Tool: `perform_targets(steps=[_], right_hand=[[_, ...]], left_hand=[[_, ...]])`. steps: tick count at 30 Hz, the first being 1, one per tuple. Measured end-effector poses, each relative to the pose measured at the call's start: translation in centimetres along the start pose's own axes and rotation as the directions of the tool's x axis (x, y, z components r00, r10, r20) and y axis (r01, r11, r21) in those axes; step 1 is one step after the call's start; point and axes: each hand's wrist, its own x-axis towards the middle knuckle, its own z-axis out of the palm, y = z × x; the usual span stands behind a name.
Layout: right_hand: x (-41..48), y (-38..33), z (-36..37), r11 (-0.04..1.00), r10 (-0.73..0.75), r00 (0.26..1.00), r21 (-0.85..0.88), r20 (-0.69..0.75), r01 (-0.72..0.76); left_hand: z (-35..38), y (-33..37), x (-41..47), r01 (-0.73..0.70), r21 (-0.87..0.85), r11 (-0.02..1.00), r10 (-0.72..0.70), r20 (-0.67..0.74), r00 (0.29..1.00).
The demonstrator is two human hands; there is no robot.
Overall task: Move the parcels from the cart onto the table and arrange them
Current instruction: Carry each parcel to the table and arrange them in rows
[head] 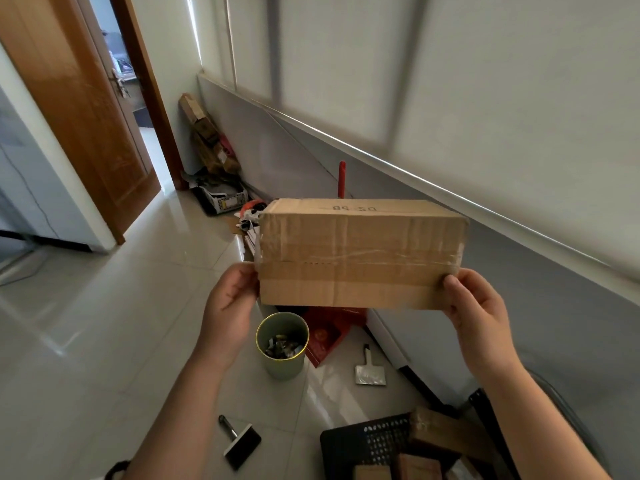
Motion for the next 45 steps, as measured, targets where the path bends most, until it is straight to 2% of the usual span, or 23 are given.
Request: perform_targets(steps=[3, 7, 10, 12, 14, 16, 18, 20, 22, 25, 27, 30, 34, 37, 41, 45], right_hand=[[0.4, -0.8, 0.1, 1.0, -0.019, 1.0, -0.01, 0.002, 0.019], [1.0, -2.4, 0.0, 0.995, -0.069, 0.998, -0.078, 0.008, 0.07], [1.0, -3.3, 0.3, 0.993, -0.089, 0.996, -0.075, 0.004, 0.089], [1.0, -3.7, 0.5, 0.993, -0.099, 0.995, -0.062, -0.023, 0.098], [1.1, -3.7, 0.5, 0.994, -0.088, 0.995, -0.062, -0.042, 0.085], [0.9, -3.5, 0.4, 0.994, -0.077, 0.997, -0.079, -0.027, 0.075], [0.7, -3.4, 0.2, 0.993, -0.075, 0.997, -0.097, -0.015, 0.073], [0.6, -3.2, -0.3, 0.992, -0.077, 0.997, -0.098, 0.005, 0.077], [0.6, -3.0, -1.1, 0.992, -0.077, 0.996, -0.095, 0.041, 0.081], [0.7, -2.9, -2.2, 0.992, -0.06, 0.998, -0.107, 0.018, 0.062], [1.0, -2.9, -2.4, 0.989, -0.042, 0.999, -0.14, -0.027, 0.038], [1.5, -3.3, -2.2, 0.985, 0.038, 0.991, -0.165, -0.128, -0.059], [2.2, -4.3, -2.3, 0.947, 0.235, 0.953, -0.176, -0.189, -0.268], [2.5, -4.6, -2.8, 0.869, 0.367, 0.909, -0.274, -0.199, -0.411], [1.8, -5.2, -3.3, 0.788, 0.388, 0.893, -0.421, -0.226, -0.449], [-0.5, -6.5, -4.6, 0.749, 0.35, 0.905, -0.507, -0.243, -0.426]], left_hand=[[-0.2, 0.7, 0.6, -0.013, -0.052, 0.999, 0.016, 0.048, 0.999], [0.1, 2.5, 1.3, -0.179, 0.076, 0.981, 0.167, 0.148, 0.975], [0.7, 3.1, 1.5, -0.289, 0.217, 0.933, 0.278, 0.079, 0.957], [1.1, 3.3, 1.9, -0.287, 0.244, 0.926, 0.3, -0.018, 0.954], [1.5, 3.6, 2.3, -0.219, 0.234, 0.947, 0.25, -0.111, 0.962], [1.9, 3.7, 2.8, -0.129, 0.294, 0.947, 0.192, -0.195, 0.962], [2.4, 3.7, 3.1, -0.048, 0.4, 0.915, 0.151, -0.23, 0.961], [3.0, 3.6, 3.2, 0.005, 0.421, 0.907, 0.104, -0.235, 0.966], [3.6, 3.9, 2.9, 0.016, 0.326, 0.945, 0.047, -0.184, 0.982], [3.7, 4.0, 2.2, -0.025, 0.111, 0.994, 0.02, 0.053, 0.998], [3.4, 3.9, 2.2, -0.07, 0.092, 0.993, 0.051, 0.192, 0.98], [3.1, 4.0, 2.7, -0.124, 0.162, 0.979, 0.075, 0.281, 0.957], [2.6, 4.1, 3.2, -0.06, 0.254, 0.965, -0.027, 0.326, 0.945], [3.4, 4.1, 3.1, 0.04, 0.354, 0.934, -0.159, 0.314, 0.936], [4.4, 3.9, 2.2, 0.085, 0.504, 0.86, -0.219, 0.213, 0.952], [5.4, 5.0, 0.0, 0.084, 0.499, 0.863, -0.214, 0.211, 0.954]])
